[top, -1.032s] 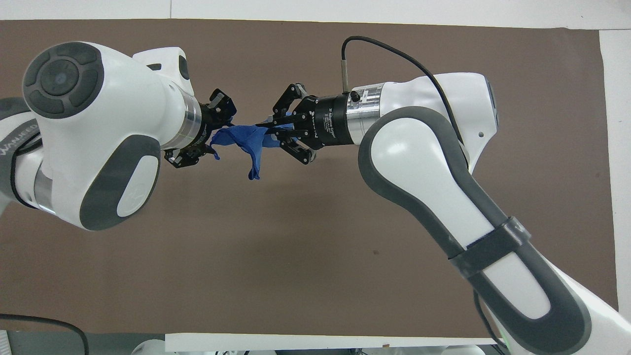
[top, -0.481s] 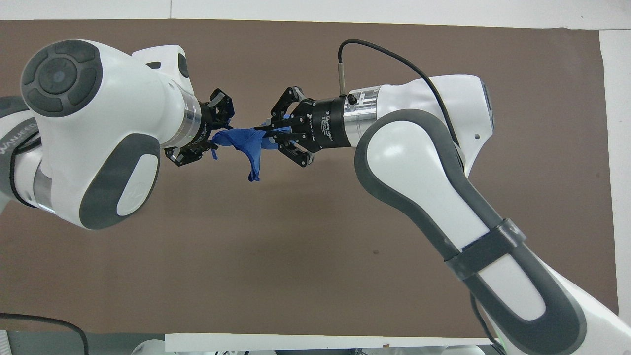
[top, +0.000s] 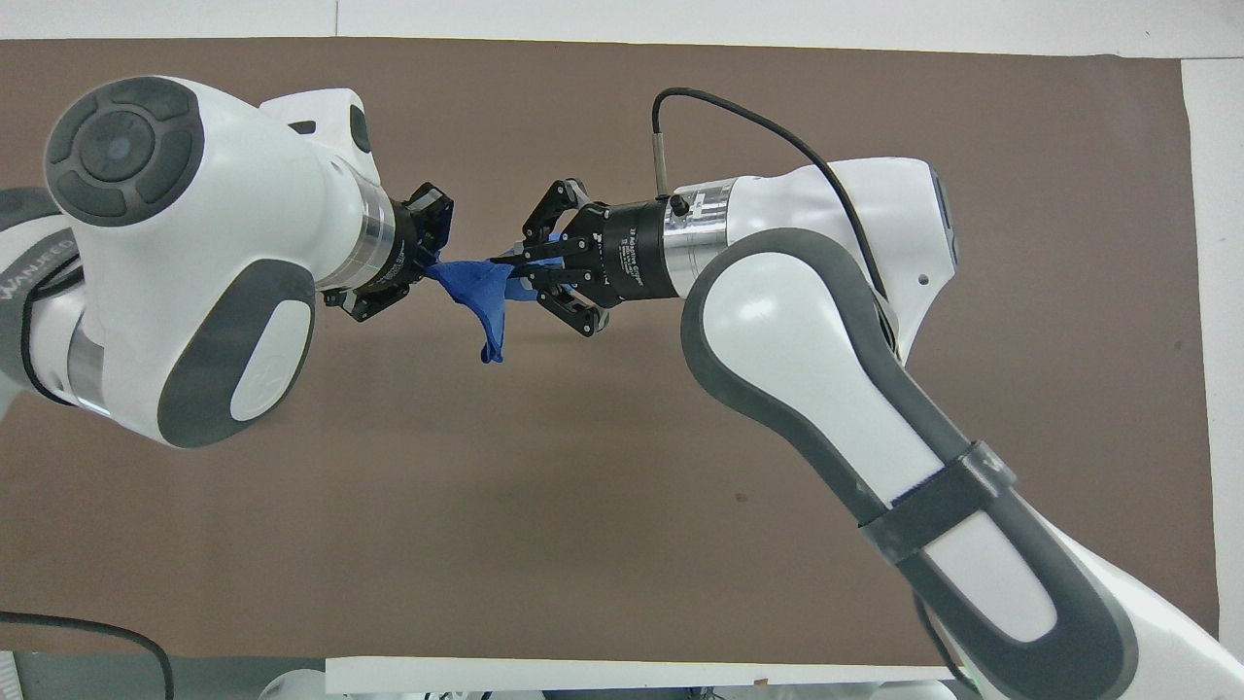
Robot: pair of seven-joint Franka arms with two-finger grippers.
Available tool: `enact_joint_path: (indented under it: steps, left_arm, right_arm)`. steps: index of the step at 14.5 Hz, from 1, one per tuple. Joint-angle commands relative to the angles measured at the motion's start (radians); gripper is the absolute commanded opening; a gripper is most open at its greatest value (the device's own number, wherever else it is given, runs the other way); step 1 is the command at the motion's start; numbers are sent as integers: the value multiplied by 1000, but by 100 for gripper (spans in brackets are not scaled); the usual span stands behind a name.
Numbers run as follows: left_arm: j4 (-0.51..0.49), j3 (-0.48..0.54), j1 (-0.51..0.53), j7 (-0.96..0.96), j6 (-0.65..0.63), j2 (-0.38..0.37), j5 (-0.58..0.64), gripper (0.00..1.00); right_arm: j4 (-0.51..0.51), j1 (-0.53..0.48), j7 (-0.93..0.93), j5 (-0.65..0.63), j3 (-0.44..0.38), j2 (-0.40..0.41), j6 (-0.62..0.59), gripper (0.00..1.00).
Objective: Right arm passes towel to left arm to hang
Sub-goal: 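Grasp the towel with the left gripper beside the right gripper, then carry the towel to the rack while the right gripper withdraws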
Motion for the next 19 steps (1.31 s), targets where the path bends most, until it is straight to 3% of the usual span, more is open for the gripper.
enact_joint_path:
  steps: [1, 2, 3, 4, 5, 7, 10, 12, 16, 19]
  left_arm:
    - [9, 6, 0, 12, -26, 2, 14, 0]
    - [14, 8, 1, 12, -24, 3, 14, 0]
    - [21, 8, 1, 11, -22, 5, 14, 0]
    - [24, 8, 3, 11, -24, 6, 14, 0]
    - [24, 9, 3, 11, -26, 6, 16, 0]
    - [26, 9, 3, 11, -24, 6, 16, 0]
    - [29, 9, 3, 9, -24, 6, 16, 0]
    - [29, 9, 3, 11, -24, 6, 16, 0]
    - [31, 12, 3, 11, -33, 6, 20, 0]
    - [25, 15, 59, 40, -122, -10, 160, 0]
  right_arm:
    - [-11, 0, 7, 17, 3, -6, 18, 1]
    - [-11, 0, 9, 17, 3, -6, 18, 5]
    - [-11, 0, 7, 17, 3, -6, 18, 27]
    - [-11, 0, -5, 6, 3, -6, 18, 68]
    - [-6, 3, -20, -12, 1, -7, 18, 100]
    - [-3, 0, -69, -154, 1, -12, 14, 100]
    - [7, -15, -109, -526, 0, -18, 0, 100]
    - [7, -29, -160, -690, -3, -27, -21, 100]
    - [29, -130, -380, -990, -5, -37, -208, 100]
    - [47, -217, -589, -1164, -6, -67, -352, 100]
